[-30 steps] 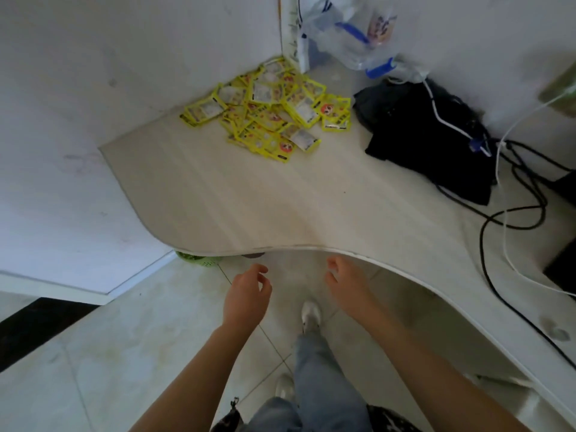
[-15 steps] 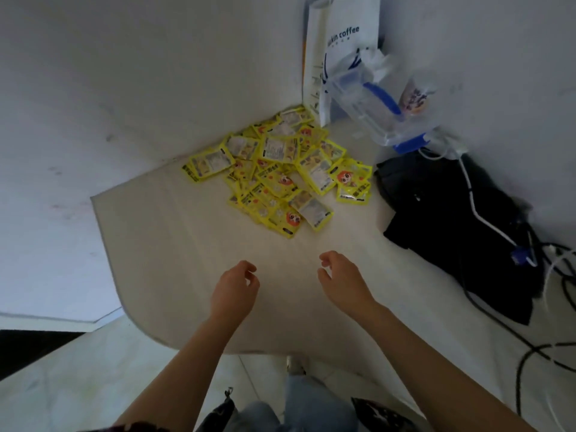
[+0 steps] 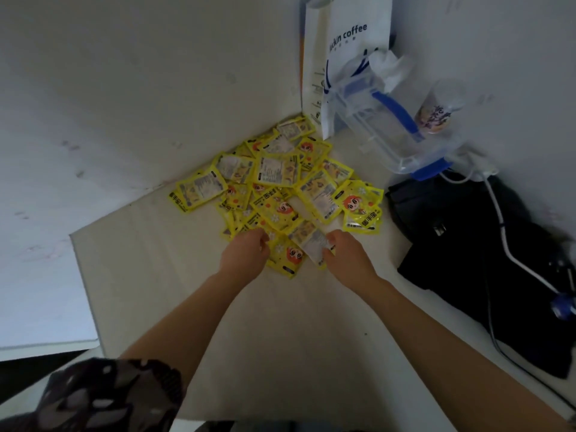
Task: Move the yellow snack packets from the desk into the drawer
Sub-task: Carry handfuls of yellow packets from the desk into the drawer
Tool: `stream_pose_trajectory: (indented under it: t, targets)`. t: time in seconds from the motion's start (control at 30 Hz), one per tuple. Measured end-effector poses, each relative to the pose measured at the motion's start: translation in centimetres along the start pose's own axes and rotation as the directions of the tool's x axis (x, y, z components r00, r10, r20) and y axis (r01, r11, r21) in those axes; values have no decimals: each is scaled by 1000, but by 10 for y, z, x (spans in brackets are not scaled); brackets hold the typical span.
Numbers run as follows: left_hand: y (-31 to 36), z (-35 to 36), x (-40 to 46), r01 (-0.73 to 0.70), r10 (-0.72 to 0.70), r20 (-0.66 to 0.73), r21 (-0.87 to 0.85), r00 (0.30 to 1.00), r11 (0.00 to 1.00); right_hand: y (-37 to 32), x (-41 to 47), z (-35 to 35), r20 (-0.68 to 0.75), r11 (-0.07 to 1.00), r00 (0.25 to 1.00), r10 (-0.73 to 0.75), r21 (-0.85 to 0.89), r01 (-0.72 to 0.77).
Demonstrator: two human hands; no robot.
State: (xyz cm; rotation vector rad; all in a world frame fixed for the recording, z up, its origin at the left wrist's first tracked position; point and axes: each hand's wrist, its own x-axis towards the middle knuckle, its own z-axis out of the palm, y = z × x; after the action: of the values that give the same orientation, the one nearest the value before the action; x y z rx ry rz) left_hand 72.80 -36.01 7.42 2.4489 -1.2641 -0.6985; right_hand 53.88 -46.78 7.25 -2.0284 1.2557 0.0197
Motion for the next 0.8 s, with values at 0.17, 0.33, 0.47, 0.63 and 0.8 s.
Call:
stream_pose_trajectory:
  t: [0.17,0.33,0.47,0.63,0.8]
  targets:
    - [16,-14,53,-181,172,104,94,980,979,-6,26,2,34,998,998,49,-38,-48]
    - [23,-13,95,-288,248,220,171,943,942,-13,44,8,56,987,993,108,-126,-100]
    - [27,-6,118,-431,342,324,262,882,864,-12,52,10,73,971,991,113,-218,-95]
    - [18,2,133,-571,387,444,431,808,699,-9,58,17,62,960,992,112,-265,-92]
    - [15,5,133,-557,428,359,476,829,680,-8,60,20,54,955,991,125,-279,-105]
